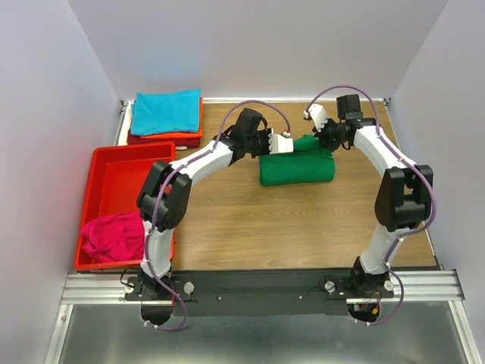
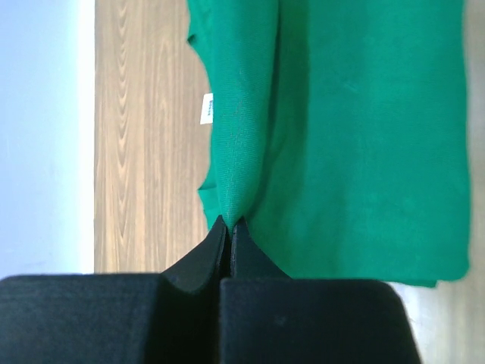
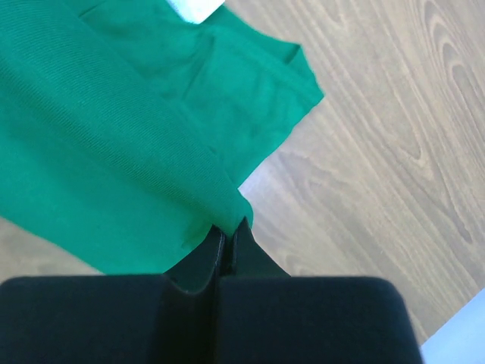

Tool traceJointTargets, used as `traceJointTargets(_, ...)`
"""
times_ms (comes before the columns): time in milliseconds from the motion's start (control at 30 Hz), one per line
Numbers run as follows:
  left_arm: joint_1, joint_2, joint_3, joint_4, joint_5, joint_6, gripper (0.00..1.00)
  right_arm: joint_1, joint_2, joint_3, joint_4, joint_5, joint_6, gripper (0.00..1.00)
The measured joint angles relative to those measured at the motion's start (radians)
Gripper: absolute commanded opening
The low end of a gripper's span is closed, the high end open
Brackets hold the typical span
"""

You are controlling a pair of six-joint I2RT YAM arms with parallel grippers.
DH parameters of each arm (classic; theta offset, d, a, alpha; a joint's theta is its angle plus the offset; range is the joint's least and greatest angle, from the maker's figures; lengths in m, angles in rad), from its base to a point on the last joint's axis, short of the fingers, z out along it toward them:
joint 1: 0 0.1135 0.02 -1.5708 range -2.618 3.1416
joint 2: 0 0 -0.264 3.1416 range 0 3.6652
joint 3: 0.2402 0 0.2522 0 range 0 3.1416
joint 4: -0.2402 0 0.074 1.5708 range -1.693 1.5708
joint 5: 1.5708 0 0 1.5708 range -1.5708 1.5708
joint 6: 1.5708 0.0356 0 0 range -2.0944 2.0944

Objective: Fold and stack the t-shirts
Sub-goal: Fold the tshirt

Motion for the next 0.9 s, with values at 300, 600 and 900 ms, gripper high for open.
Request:
traceJointTargets(300,0.029,0.146,0.137,0.006,-0.033,-0.058,0.00,-0.002,0.160,0.138,0.049,0.034,0.066,0.01)
traceJointTargets(600,0.038,0.222,0.216,0.010,-0.097,-0.117,0.00,-0.002,0.274,0.257,0.074,0.035,0.126,0.38)
traceJointTargets(900,0.068,0.284,0.336,-0.038,-0.322,-0.466,0.85,-0.003,0.346,0.290,0.239,0.214,0.365,1.00)
